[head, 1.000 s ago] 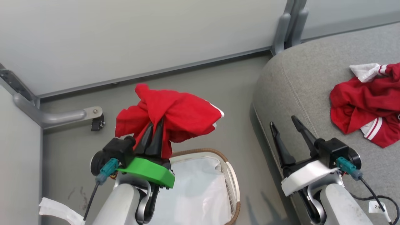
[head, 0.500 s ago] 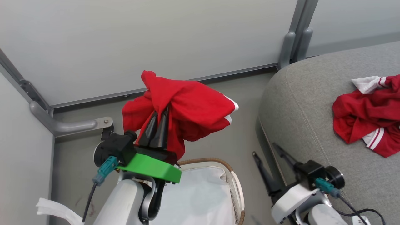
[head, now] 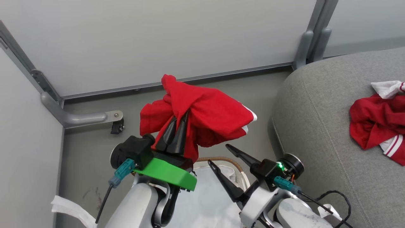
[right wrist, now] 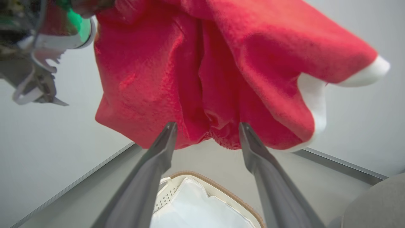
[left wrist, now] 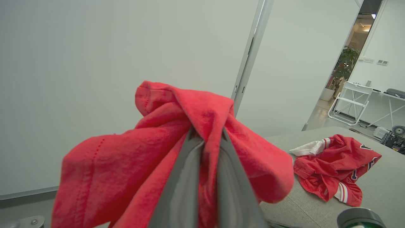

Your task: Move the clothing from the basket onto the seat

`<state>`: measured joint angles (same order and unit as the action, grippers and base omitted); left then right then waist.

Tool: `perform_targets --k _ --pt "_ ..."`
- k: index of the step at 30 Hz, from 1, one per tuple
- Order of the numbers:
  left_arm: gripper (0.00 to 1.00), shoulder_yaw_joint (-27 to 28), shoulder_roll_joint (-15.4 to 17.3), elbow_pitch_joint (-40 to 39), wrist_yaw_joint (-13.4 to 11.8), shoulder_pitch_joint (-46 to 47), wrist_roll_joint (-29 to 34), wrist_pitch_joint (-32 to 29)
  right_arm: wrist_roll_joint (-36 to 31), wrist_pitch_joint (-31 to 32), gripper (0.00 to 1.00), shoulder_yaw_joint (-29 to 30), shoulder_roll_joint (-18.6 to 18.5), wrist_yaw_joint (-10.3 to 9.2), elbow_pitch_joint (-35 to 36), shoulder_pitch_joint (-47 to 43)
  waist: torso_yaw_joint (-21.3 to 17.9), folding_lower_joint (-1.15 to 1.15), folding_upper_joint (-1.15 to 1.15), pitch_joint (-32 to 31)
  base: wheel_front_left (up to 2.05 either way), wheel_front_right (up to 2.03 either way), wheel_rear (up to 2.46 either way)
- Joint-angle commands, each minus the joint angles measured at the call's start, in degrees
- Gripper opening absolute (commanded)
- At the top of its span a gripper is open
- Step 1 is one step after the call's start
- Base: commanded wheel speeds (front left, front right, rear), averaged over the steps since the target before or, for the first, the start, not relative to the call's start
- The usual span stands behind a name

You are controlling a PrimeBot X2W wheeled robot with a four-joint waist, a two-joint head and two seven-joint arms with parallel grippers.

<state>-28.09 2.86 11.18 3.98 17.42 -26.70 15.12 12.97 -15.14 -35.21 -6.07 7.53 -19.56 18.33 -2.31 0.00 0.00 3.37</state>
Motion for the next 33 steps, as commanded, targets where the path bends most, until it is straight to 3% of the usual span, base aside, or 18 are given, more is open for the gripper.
perform_targets --k 1,10,20,27,28,29,30,33 --pt "0.00 -0.55 0.10 -0.23 -0.36 1.23 -0.40 0.04 1.03 -0.01 1.00 -1.07 0.20 -0.08 -0.64 1.21 0.40 0.00 0.00 0.19 0.00 0.00 0.00" --pt "0.00 -5.13 0.10 -0.80 -0.45 3.08 -1.18 0.03 1.79 -0.01 1.00 -5.77 1.73 -0.08 -5.14 5.59 2.77 0.00 0.00 1.18 0.00 0.00 0.00" --pt "0.00 -10.77 0.09 -1.57 -0.94 5.34 -2.92 0.04 0.39 -0.01 1.00 -3.27 3.01 -0.08 -10.47 8.04 6.10 0.00 0.00 2.09 0.00 0.00 0.00" --pt "0.00 -14.08 0.10 -1.69 -1.34 6.56 -4.02 0.03 2.34 -0.01 1.00 -3.47 3.03 -0.08 -9.19 9.06 7.90 0.00 0.00 2.42 0.00 0.00 0.00" --pt "0.00 -14.27 0.10 -1.67 -1.44 6.64 -4.11 0.03 2.46 -0.01 0.88 -3.46 3.02 -0.08 -9.07 9.13 8.03 0.00 0.00 2.43 0.00 0.00 0.00" --pt "0.00 -14.52 0.10 -1.63 -1.47 6.75 -4.16 0.03 2.58 -0.01 0.47 -3.43 3.02 -0.08 -8.98 9.13 8.16 0.00 0.00 2.45 0.00 0.00 0.00" --pt "0.00 -14.77 0.10 -1.59 -1.53 6.86 -4.34 0.03 2.72 -0.01 0.00 -3.48 3.02 -0.08 -8.99 9.09 8.26 0.00 0.00 2.47 0.00 0.00 0.00" --pt "0.00 -15.13 0.10 -1.39 -1.74 7.02 -4.57 0.03 3.35 -0.01 0.00 -3.45 3.02 -0.08 -9.29 9.08 8.39 0.00 0.00 2.46 0.00 0.00 0.00"
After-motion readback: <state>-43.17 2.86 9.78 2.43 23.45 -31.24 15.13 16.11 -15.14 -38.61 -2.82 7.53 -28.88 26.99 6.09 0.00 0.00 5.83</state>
